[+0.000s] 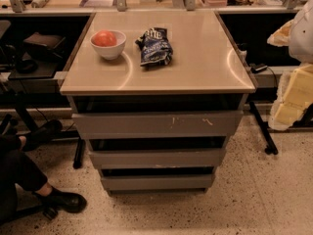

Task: Open bottom drawer

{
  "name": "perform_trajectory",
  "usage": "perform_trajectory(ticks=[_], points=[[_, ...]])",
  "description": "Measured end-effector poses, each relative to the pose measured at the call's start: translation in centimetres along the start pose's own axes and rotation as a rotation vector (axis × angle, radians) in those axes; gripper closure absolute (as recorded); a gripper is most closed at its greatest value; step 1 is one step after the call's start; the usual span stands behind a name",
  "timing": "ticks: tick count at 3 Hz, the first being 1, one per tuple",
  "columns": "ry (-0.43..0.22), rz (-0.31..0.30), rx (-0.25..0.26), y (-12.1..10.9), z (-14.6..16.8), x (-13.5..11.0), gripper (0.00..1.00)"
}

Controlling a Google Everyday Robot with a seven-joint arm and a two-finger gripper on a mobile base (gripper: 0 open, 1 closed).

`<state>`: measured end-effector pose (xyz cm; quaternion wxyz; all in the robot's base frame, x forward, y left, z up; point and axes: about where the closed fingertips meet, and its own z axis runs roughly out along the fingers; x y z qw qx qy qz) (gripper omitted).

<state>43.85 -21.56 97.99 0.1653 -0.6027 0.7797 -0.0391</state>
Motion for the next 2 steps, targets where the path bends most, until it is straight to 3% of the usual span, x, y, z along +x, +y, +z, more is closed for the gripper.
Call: perform_trajectory(ticks=[1,2], points=[[-0.002,-0.002,0.005,0.1,0.0,0.0,0.0],[0.005,-0.015,-0.007,1.3,2.9,0.8,0.0]])
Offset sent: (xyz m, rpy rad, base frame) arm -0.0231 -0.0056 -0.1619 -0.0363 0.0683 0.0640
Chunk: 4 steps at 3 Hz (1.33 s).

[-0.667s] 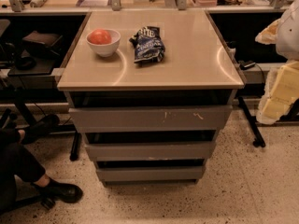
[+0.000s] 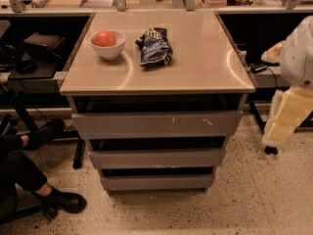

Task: Open bottom drawer

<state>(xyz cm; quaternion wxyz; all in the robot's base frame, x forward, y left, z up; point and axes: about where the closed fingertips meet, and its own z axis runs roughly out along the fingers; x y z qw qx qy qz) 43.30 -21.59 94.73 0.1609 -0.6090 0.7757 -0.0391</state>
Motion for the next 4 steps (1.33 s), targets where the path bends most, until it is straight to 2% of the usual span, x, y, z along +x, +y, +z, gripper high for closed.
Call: perform_trajectory(ticks=[1,2,3,4], points=[[-0.057,-0.058,-0.035,3.4,6.4,1.0,0.0],[-0.124,-0.09,-0.128,7.8,16.5,2.4,0.0],[-0.139,-0.105,-0.261,13.8,29.1,4.0,0.0],[-0.156,-0.094,-0.323,17.5,33.9,5.2,0.0]])
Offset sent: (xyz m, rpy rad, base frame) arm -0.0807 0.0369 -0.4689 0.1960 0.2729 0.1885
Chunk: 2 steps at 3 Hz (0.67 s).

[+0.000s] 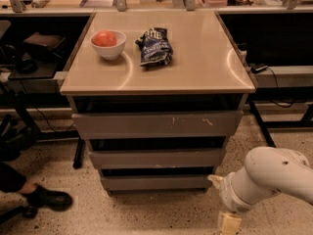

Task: Open bottom drawer

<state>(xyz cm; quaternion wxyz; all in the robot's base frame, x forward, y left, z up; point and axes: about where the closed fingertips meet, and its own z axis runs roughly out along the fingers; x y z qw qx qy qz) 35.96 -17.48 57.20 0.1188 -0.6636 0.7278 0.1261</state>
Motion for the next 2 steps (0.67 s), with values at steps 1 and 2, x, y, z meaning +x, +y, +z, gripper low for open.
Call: perform_trajectory(ticks=[1,2], points=[[0.0,0.0,0.0,0.0,0.0,0.0,0.0],[-0.022,0.01,0.016,-0.4,3.3,-0.4,0.0]])
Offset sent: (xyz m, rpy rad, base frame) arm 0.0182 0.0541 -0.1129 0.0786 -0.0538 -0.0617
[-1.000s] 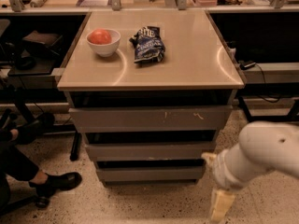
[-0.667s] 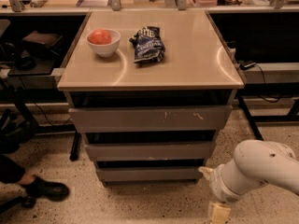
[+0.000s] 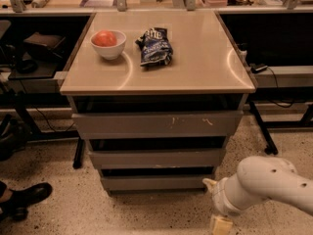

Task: Open bottom drawer

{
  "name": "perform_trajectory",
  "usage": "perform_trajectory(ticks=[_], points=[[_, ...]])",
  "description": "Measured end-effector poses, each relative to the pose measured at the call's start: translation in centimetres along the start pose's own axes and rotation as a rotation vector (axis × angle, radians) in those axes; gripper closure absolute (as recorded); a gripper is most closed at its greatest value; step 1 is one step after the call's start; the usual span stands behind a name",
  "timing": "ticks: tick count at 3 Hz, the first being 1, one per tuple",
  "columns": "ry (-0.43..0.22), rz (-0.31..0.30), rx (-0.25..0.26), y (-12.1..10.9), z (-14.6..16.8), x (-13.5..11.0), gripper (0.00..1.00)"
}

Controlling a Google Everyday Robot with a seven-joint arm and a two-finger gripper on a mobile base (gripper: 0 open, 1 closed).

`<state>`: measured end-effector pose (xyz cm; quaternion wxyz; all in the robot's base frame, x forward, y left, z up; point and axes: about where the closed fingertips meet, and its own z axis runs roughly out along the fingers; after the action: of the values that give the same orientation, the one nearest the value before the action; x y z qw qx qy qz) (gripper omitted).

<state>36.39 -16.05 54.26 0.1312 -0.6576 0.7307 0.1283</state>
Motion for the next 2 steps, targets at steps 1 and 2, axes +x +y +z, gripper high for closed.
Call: perform_trajectory(ticks=[1,2], points=[[-0.036,-0.012,0.003,-1.3,7.7,-1.1,0.0],[-0.076,-0.023,0.024,-2.1,10.5,-1.9,0.0]])
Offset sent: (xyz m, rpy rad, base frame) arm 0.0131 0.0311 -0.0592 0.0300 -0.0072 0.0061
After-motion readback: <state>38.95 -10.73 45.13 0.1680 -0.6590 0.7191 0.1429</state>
